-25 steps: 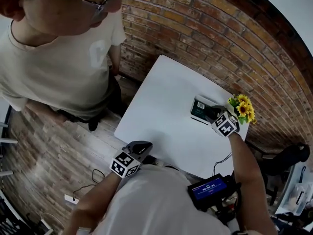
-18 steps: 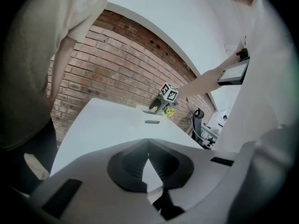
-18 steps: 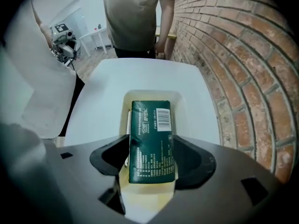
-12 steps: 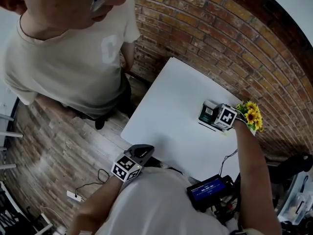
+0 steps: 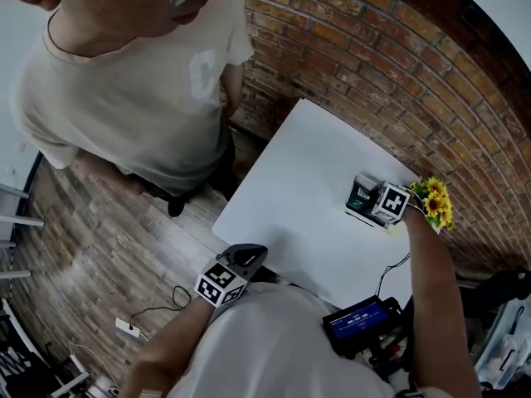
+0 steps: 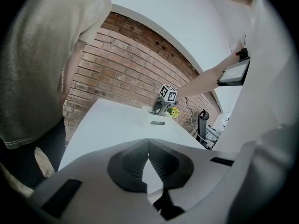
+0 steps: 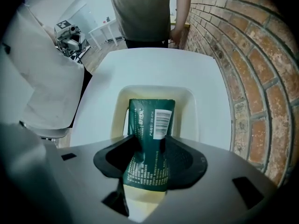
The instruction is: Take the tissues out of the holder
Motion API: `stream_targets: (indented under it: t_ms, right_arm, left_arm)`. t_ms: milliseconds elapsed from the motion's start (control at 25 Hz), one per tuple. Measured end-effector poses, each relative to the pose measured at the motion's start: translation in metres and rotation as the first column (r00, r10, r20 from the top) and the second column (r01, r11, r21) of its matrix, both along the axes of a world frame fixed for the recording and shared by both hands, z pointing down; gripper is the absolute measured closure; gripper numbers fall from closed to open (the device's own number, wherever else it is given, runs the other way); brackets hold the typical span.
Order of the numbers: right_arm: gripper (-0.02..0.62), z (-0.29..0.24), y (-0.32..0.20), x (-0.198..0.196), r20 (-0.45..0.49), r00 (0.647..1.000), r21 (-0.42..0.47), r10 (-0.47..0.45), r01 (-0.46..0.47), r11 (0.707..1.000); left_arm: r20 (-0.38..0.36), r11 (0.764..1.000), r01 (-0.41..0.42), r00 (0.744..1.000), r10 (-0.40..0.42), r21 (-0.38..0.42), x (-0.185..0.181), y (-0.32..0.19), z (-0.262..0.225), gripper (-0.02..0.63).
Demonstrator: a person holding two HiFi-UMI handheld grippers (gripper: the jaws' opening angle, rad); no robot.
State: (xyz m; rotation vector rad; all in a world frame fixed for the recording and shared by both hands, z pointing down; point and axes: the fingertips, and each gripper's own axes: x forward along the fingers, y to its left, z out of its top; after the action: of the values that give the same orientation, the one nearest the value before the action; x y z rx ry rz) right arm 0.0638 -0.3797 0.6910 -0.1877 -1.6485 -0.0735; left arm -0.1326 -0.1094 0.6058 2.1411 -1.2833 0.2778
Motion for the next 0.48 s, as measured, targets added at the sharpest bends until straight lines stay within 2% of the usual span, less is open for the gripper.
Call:
stream_targets:
  t_ms: [200, 480]
  right_arm:
    - [0.393, -0.001, 0.004, 0.000, 0.000, 0.999, 0.027, -0.047, 0.047, 0.999]
    - [0.393, -0.022, -0.001, 0.004, 0.003, 0.999, 0.044, -0.038, 0.038, 0.998]
  left_arm:
    - [-0.005, 1.000, -0.001, 1.000, 0.001, 0.009, -0.002, -0.001, -0.001, 0.598]
    - [-0.018, 1.000, -0.015, 1.000, 0.016, 0.017, -0.002, -0.001, -0.001, 0.598]
